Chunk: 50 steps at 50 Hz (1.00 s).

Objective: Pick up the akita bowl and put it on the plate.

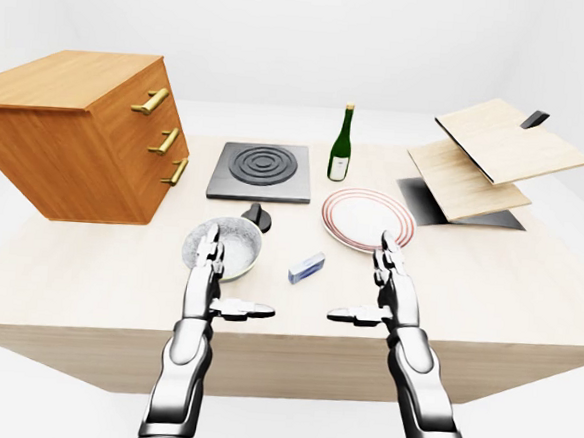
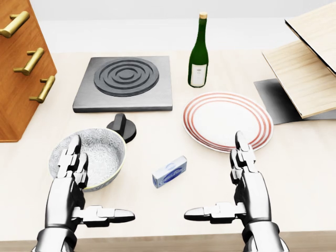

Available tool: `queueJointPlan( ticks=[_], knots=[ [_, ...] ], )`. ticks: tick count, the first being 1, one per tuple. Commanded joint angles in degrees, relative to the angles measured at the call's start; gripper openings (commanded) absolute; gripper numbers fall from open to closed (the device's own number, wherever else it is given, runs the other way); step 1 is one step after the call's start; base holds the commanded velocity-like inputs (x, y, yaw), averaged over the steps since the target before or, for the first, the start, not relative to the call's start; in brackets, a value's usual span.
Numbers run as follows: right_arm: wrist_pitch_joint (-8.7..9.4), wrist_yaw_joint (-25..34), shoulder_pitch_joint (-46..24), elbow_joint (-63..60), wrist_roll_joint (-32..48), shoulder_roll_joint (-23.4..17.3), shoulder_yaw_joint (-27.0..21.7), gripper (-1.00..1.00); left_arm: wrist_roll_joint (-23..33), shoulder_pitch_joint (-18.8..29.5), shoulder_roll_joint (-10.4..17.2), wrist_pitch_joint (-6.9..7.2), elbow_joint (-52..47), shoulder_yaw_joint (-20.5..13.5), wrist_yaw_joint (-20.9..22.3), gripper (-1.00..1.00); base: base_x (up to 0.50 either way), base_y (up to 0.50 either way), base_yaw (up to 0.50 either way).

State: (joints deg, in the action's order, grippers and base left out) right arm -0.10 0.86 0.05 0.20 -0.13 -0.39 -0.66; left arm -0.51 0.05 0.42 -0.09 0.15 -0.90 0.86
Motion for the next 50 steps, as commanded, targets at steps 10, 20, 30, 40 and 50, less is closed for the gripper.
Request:
queueJointPlan(
  ticks=[10, 20, 30, 40, 50],
  knots=[
    [-0.25, 1.30, 0.12, 0.45, 0.33, -0.66, -1.10, 1.00, -0.63, 0.99, 0.92, 0.14, 1.50, -1.93, 1.01, 1.00, 0.00, 0.00, 0.00],
    [0.02, 1.46, 0.05, 0.49, 0.26, -0.61, -0.98, 1.00, -4.73, 3.63, 2.27, 3.04, 1.79, -4.83, 0.84, 1.00, 0.00, 0.00, 0.00],
    [0.12, 1.90, -0.01, 0.47, 0.22, -0.56, -0.69, 1.00, -10.19, 5.69, 6.33, 5.09, -15.73, -10.74, -1.70, 1.00, 0.00, 0.00, 0.00],
    [0.09, 2.29, -0.15, 0.72, 0.34, -0.56, -0.63, 1.00, -14.61, 10.23, 11.00, 5.09, -32.09, -17.86, -3.40, 1.00, 0.00, 0.00, 0.00],
    [0.40, 2.14, 0.07, 0.24, 0.34, -0.45, -0.55, 1.00, -24.34, 13.88, 16.27, 5.09, -37.01, -24.50, -7.24, 1.00, 0.00, 0.00, 0.00]
  ],
)
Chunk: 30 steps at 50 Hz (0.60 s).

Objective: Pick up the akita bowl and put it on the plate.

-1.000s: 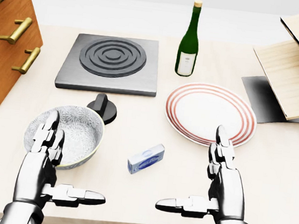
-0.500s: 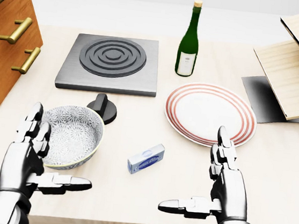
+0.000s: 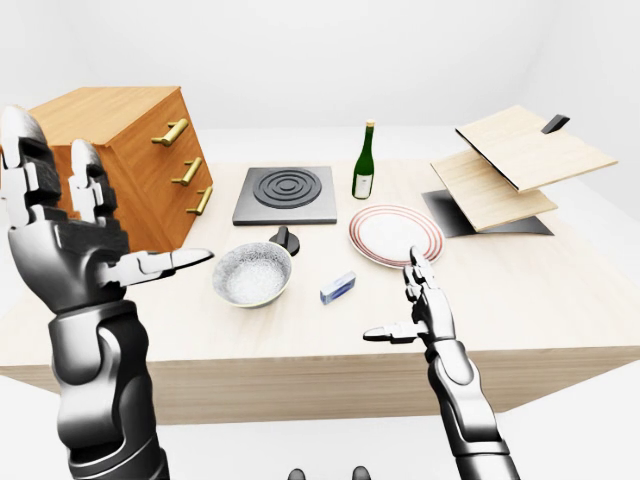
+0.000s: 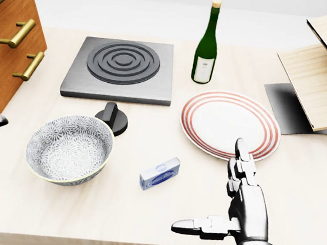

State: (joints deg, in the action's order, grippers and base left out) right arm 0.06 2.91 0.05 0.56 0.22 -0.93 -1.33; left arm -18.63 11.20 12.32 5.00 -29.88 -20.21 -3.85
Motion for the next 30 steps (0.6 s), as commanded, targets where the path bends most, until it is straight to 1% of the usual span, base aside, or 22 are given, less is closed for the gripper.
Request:
queueJointPlan(
  ticks=[1, 3, 6, 8, 9, 12, 13, 14, 16, 17, 18, 24, 25, 26, 30],
  knots=[
    [0.23, 0.13, -0.08, 0.15, -0.17, 0.09, 0.05, 1.00, -6.25, 2.45, 4.13, 0.00, -6.36, -5.02, -2.53, 1.00, 0.00, 0.00, 0.00],
    [0.42, 0.05, -0.01, -0.04, -0.08, 0.08, 0.10, 1.00, -6.84, 2.52, 4.15, 0.00, -6.20, -5.18, -2.83, 1.00, 0.00, 0.00, 0.00],
    [0.33, 0.03, -0.03, -0.11, -0.17, 0.07, 0.05, 1.00, -5.60, 2.24, 4.69, 0.00, -7.27, -4.65, -3.07, 1.00, 0.00, 0.00, 0.00],
    [0.25, 0.10, 0.00, -0.10, -0.27, 0.07, 0.04, 1.00, -6.65, 2.63, 4.50, 0.00, -7.51, -5.19, -3.23, 1.00, 0.00, 0.00, 0.00],
    [0.51, 0.36, 0.41, -0.75, -0.32, 0.11, 0.28, 1.00, -6.30, 2.46, 4.62, 0.00, -7.59, -5.05, -3.22, 1.00, 0.00, 0.00, 0.00],
    [0.37, 0.34, 0.35, -0.72, -0.25, 0.11, 0.24, 1.00, -6.65, 2.40, 4.60, 0.00, -6.79, -5.45, -2.96, 1.00, 0.00, 0.00, 0.00],
    [0.28, 0.36, 0.29, -0.57, -0.30, 0.08, 0.17, 1.00, -8.37, 2.74, 4.04, 0.00, -6.72, -6.21, -3.93, 1.00, 0.00, 0.00, 0.00],
    [0.06, 0.24, 0.12, -0.12, -0.15, 0.05, 0.12, 1.00, -9.17, 2.78, 4.02, 0.00, -6.43, -6.24, -4.52, 1.00, 0.00, 0.00, 0.00],
    [0.27, 0.35, 0.18, -0.43, -0.29, 0.08, 0.14, 1.00, -7.39, 2.15, 4.41, 0.00, -5.57, -4.87, -4.31, 1.00, 0.00, 0.00, 0.00],
    [0.33, 0.26, 0.19, -0.56, -0.25, 0.10, 0.15, 1.00, -7.50, 1.76, 3.85, 0.00, -5.60, -4.46, -4.18, 1.00, 0.00, 0.00, 0.00],
    [0.35, 0.18, 0.12, -0.42, -0.25, 0.09, 0.09, 1.00, -6.60, 1.57, 3.87, 0.00, -5.36, -4.08, -4.02, 1.00, 0.00, 0.00, 0.00],
    [0.05, 0.22, 0.15, -0.45, -0.30, 0.07, 0.09, 1.00, -5.80, 1.60, 3.80, 0.00, -6.13, -4.21, -3.45, 1.00, 0.00, 0.00, 0.00],
    [0.08, 0.27, 0.22, -0.61, -0.38, 0.09, 0.10, 1.00, -4.42, 1.57, 4.12, 0.00, -6.04, -3.90, -3.32, 1.00, 0.00, 0.00, 0.00],
    [0.16, 0.17, 0.19, -0.62, -0.30, 0.08, 0.08, 1.00, -4.20, 1.59, 3.96, 0.00, -5.98, -3.92, -3.17, 1.00, 0.00, 0.00, 0.00],
    [0.05, 0.08, 0.10, -0.63, -0.29, 0.06, 0.02, 1.00, -4.33, 1.64, 3.57, 0.00, -4.93, -4.24, -2.65, 1.00, 0.00, 0.00, 0.00]
  ],
)
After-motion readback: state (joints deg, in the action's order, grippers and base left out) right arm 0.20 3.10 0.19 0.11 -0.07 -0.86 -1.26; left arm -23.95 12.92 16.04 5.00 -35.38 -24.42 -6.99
